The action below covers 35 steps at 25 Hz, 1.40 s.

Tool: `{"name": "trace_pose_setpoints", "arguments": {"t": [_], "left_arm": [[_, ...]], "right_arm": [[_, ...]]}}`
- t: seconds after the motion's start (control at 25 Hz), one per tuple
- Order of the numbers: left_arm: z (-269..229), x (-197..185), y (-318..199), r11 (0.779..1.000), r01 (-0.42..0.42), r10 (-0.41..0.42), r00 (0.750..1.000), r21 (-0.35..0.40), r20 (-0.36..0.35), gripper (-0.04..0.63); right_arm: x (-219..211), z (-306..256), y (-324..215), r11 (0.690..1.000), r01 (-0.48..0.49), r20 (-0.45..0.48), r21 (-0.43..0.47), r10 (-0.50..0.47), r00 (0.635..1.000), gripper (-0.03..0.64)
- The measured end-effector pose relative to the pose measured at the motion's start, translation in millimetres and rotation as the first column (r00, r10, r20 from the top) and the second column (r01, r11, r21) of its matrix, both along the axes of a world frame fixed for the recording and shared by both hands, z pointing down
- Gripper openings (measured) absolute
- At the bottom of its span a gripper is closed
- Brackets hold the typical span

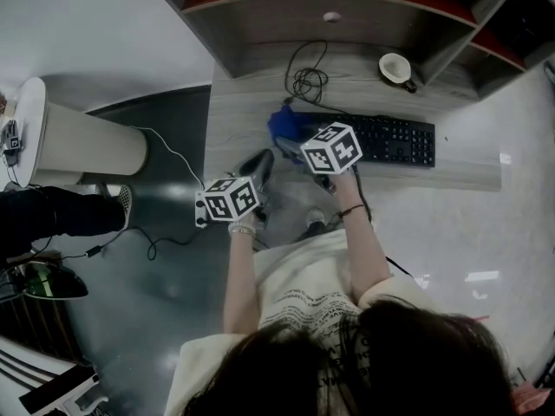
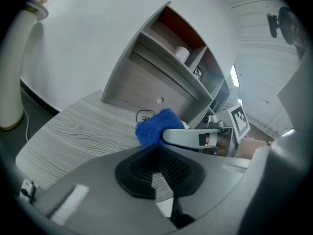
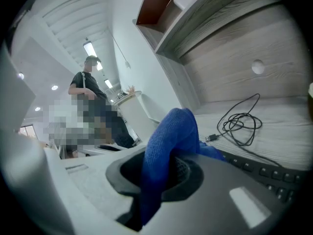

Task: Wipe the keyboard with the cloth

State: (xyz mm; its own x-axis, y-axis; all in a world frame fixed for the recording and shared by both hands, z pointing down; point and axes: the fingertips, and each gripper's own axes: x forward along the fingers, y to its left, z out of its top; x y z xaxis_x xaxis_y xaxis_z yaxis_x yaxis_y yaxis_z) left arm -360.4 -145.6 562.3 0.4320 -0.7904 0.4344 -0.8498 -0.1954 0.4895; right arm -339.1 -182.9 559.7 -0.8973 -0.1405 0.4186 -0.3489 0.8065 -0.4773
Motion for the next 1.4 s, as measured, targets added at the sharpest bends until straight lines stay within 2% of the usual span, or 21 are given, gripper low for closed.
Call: {"name": "trace_pose_setpoints", "arguments": {"t": [0.44,0.76,1.08,1.2,1.4], "left_arm": [[-7,3,12,1.000,0.005,-0.006,1.000,0.025,0.007,0.003],[-20,11,17,0.998,0.011,-0.013,1.000,0.063,0.023,0.003],[-52,26,14,0.987,0.015,-0.025,0.998,0.160,0.061,0.003],[-70,34,11,0.976,0.012,-0.031,0.996,0.217,0.082,0.003],[-102,50,7,0.953,0.019,-0.041,0.997,0.301,0.066,0.003]], "right_arm": [[5,-14,10,1.000,-0.005,0.043,0.018,0.004,0.999,0.058],[21,-37,18,0.998,0.001,0.124,0.056,-0.008,0.992,0.058],[47,-74,11,0.992,-0.006,0.209,0.126,-0.021,0.978,0.058],[58,-92,7,0.987,-0.009,0.235,0.159,-0.028,0.972,0.058],[78,-122,5,0.976,-0.012,0.259,0.215,-0.045,0.965,0.058]]}}
